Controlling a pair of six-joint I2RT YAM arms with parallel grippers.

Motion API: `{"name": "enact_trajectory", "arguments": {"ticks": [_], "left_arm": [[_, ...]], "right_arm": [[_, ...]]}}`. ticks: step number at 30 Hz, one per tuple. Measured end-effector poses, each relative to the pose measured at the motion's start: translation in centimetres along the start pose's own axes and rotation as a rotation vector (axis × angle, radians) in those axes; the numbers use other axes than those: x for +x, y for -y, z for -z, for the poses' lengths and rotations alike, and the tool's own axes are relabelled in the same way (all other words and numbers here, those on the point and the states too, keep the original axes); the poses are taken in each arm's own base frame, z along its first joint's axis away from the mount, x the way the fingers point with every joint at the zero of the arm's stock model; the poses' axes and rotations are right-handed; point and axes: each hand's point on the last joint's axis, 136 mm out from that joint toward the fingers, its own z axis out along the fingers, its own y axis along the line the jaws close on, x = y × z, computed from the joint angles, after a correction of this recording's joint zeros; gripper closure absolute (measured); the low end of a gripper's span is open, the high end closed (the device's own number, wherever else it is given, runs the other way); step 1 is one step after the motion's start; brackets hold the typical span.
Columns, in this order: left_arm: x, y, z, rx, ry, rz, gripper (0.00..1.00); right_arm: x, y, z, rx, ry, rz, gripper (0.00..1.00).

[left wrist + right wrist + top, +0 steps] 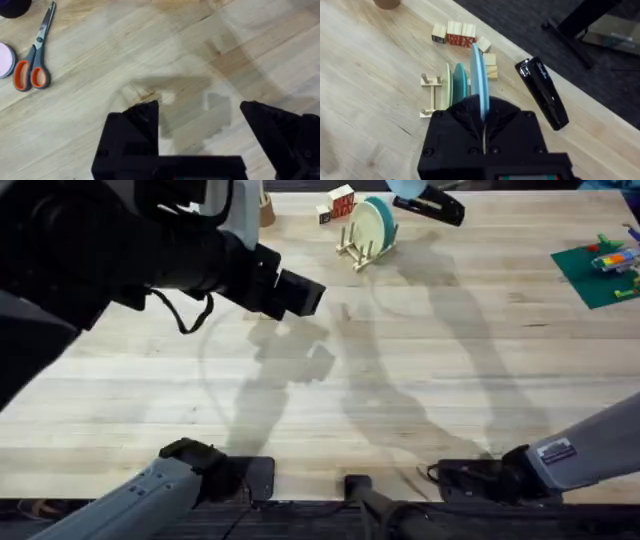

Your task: Pick up the plates from the table one by one and place each into a slot on the dish rack.

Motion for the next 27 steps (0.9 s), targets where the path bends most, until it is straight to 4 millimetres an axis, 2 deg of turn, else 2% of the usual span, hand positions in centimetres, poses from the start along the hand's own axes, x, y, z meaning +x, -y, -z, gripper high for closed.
{"name": "enact_trajectory", "arguments": {"ticks": [11,27], "left_arm": [[0.0,0.0,0.0,0.0,0.0,0.005,0.006],[0.0,0.0,0.0,-0.001,0.0,0.008,0.006]], "right_arm": [[1.9,0.3,-3.4,-0.004,-0.046,-0.025,0.971],[3.5,0.2,-6.0,-0.017,-0.082,-0.04,0.971]]}}
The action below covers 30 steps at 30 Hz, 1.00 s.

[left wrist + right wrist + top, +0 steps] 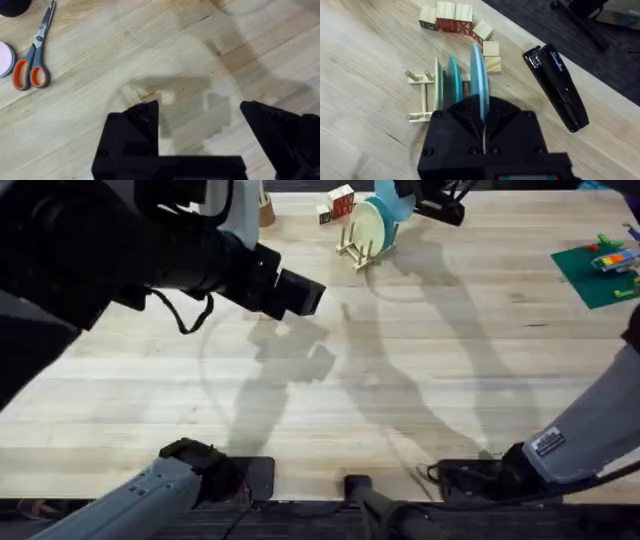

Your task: Pick up the plates from the table one by one and place each into a slot on the dish rack.

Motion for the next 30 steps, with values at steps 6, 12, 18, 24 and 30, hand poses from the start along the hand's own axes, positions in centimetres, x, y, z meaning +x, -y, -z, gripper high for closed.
{"name": "enact_trajectory", "arguments": {"ticks": [6,12,18,24,30], "left_arm": [[0.0,0.0,0.0,-0.001,0.0,0.0,0.006],[0.0,0.0,0.0,-0.001,0.0,0.0,0.006],[0.0,0.0,0.0,-0.001,0.0,0.0,0.006],[0.0,0.0,0.0,-0.001,0.0,0.0,0.006],[0.0,0.0,0.0,-0.001,0.0,0.0,0.006]], "right_arm": [[0.4,-0.1,-0.6,-0.005,-0.011,-0.004,0.971],[1.5,-0.4,-2.0,-0.02,-0.042,-0.012,0.971],[2.1,-0.5,-2.6,-0.028,-0.057,-0.014,0.972],[2.0,-0.5,-2.6,-0.028,-0.056,-0.014,0.972],[2.0,-0.5,-2.6,-0.028,-0.056,-0.014,0.913]]}}
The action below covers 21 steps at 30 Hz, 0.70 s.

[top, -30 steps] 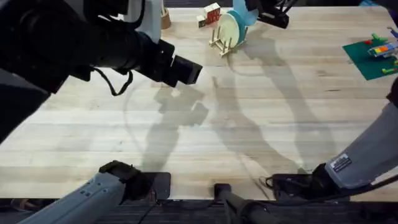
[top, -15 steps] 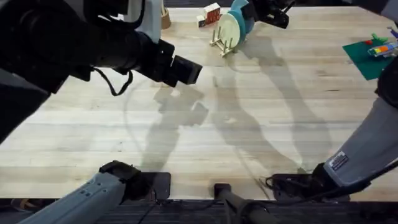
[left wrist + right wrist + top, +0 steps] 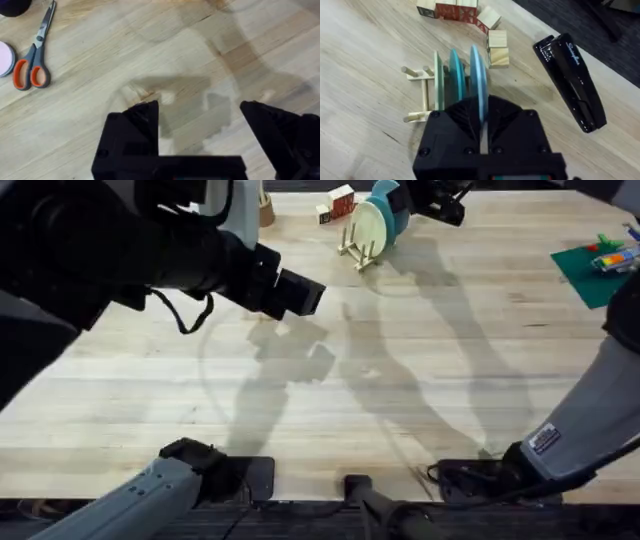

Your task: Pick up the plates from the table one by one and place each into a slot on the dish rack.

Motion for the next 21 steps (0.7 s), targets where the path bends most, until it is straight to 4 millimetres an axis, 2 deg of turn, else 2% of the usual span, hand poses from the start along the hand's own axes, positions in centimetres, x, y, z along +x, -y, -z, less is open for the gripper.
{"name": "enact_trajectory", "arguments": {"ticks": [5,21], "left_arm": [[0.0,0.0,0.0,0.0,0.0,0.0,0.006],[0.0,0.0,0.0,0.0,0.0,0.0,0.006]], "right_arm": [[-0.04,0.01,0.0,0.001,0.001,0.0,0.872],[-0.15,0.04,0.2,0.002,0.004,-0.011,0.845]]}}
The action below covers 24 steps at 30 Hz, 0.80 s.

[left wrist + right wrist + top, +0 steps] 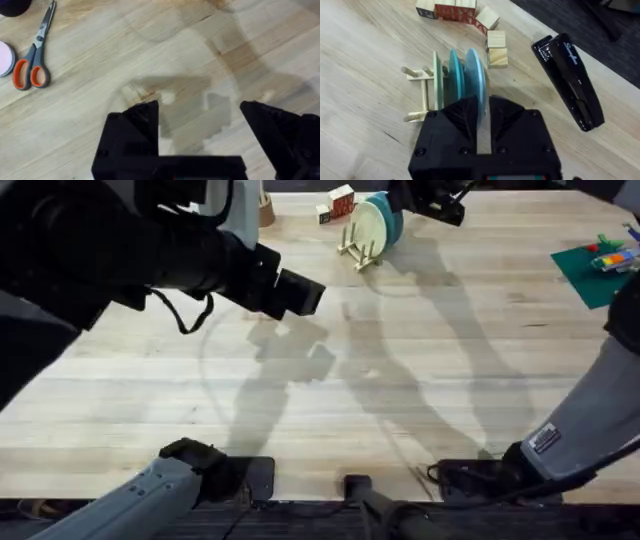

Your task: Pick up the plates from the table one by one and place each into a slot on the dish rack.

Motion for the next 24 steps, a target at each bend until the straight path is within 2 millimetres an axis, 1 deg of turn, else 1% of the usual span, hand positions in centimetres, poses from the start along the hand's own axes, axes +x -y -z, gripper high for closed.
{"name": "enact_trajectory", "arguments": {"ticks": [2,4,8,11,14,17,20,21,22,24], "left_arm": [[0.0,0.0,0.0,0.0,0.0,0.0,0.006],[0.0,0.0,0.0,0.0,0.0,0.0,0.006],[0.0,0.0,0.0,0.0,0.0,0.0,0.006],[0.0,0.0,0.0,0.0,0.0,0.0,0.005],[0.0,0.0,0.0,0.0,0.0,0.0,0.005],[0.0,0.0,0.0,0.0,0.0,0.0,0.006],[0.0,0.0,0.0,0.0,0.0,0.0,0.006],[0.0,0.0,0.0,0.0,0.0,0.0,0.006],[0.0,0.0,0.0,0.0,0.0,0.0,0.006],[0.0,0.0,0.0,0.0,0.0,0.0,0.006]], "right_arm": [[-0.3,0.0,0.5,0.002,0.006,-0.002,0.84],[-0.7,0.0,1.5,0.005,0.015,-0.002,0.834],[-1.6,-0.1,4.9,0.012,0.035,-0.005,0.803],[-1.9,-0.4,7.5,0.013,0.039,-0.006,0.742],[-1.8,-0.8,10.0,0.011,0.033,-0.007,0.643],[-1.2,-1.4,12.4,0.004,0.012,-0.012,0.562],[-0.2,-2.1,14.6,-0.007,-0.021,-0.017,0.509],[0.1,-2.3,15.4,-0.01,-0.03,-0.023,0.461],[0.4,-2.5,16.1,-0.013,-0.037,-0.024,0.354],[0.9,-2.9,17.5,-0.017,-0.049,-0.025,0.085]]}}
